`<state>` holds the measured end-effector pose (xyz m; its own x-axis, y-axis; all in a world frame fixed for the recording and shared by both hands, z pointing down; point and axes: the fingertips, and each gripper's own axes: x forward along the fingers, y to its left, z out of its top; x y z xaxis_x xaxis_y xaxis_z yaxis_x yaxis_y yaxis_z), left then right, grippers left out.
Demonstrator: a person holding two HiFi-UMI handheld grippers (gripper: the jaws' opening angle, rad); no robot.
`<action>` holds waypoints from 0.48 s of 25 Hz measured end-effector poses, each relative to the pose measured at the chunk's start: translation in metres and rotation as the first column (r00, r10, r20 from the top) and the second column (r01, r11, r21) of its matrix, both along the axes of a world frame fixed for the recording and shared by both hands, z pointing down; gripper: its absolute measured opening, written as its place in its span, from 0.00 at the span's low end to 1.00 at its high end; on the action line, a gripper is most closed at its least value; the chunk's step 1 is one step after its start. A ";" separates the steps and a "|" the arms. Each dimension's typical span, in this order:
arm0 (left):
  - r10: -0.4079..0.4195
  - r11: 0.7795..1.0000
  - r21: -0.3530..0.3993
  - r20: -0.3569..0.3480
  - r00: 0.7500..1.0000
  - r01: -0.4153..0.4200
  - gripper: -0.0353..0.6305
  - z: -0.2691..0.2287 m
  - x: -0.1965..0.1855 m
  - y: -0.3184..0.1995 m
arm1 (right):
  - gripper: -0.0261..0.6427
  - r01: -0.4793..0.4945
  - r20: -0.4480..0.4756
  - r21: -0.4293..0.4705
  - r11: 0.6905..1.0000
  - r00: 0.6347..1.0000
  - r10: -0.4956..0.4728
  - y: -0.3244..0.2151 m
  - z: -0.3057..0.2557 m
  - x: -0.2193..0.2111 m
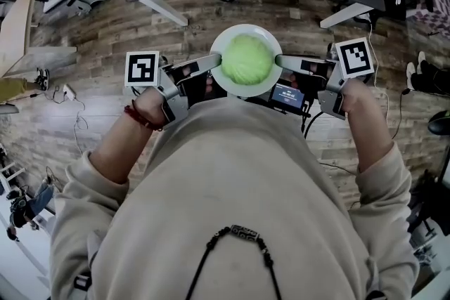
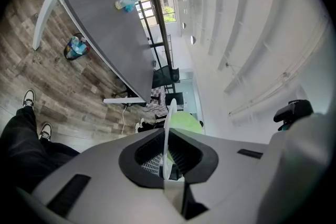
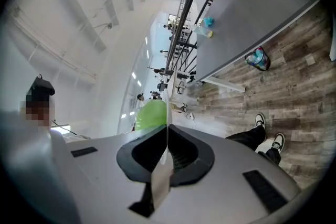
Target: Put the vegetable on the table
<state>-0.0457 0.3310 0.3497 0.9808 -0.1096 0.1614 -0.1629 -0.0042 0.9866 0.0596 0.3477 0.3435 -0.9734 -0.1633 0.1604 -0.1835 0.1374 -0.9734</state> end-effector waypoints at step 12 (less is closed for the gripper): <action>0.086 0.995 0.050 -0.011 0.996 -0.085 0.09 -0.012 0.001 -0.058 | 0.08 -0.079 -0.025 0.048 0.996 0.996 0.081 -0.051 -0.013 0.001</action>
